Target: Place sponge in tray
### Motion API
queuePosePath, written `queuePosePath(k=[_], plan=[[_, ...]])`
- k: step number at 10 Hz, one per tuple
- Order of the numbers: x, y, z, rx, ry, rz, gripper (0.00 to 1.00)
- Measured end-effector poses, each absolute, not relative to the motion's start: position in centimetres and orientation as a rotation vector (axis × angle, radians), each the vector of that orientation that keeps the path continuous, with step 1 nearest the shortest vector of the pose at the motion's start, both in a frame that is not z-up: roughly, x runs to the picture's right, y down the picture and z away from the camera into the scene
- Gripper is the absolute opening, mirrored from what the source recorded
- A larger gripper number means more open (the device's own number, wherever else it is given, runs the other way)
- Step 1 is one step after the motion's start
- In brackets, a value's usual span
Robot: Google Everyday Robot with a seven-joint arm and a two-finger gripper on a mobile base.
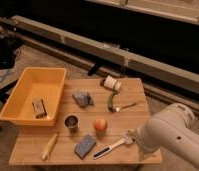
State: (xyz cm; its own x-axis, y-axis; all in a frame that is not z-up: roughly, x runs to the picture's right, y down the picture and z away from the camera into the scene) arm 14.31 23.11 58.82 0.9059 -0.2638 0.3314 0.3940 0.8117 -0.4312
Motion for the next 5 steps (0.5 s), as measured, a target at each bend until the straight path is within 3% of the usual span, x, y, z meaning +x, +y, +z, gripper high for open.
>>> queuePosePath(k=[5], plan=[[14.16,23.21,58.95,-0.513,-0.267,-0.367,0.65]])
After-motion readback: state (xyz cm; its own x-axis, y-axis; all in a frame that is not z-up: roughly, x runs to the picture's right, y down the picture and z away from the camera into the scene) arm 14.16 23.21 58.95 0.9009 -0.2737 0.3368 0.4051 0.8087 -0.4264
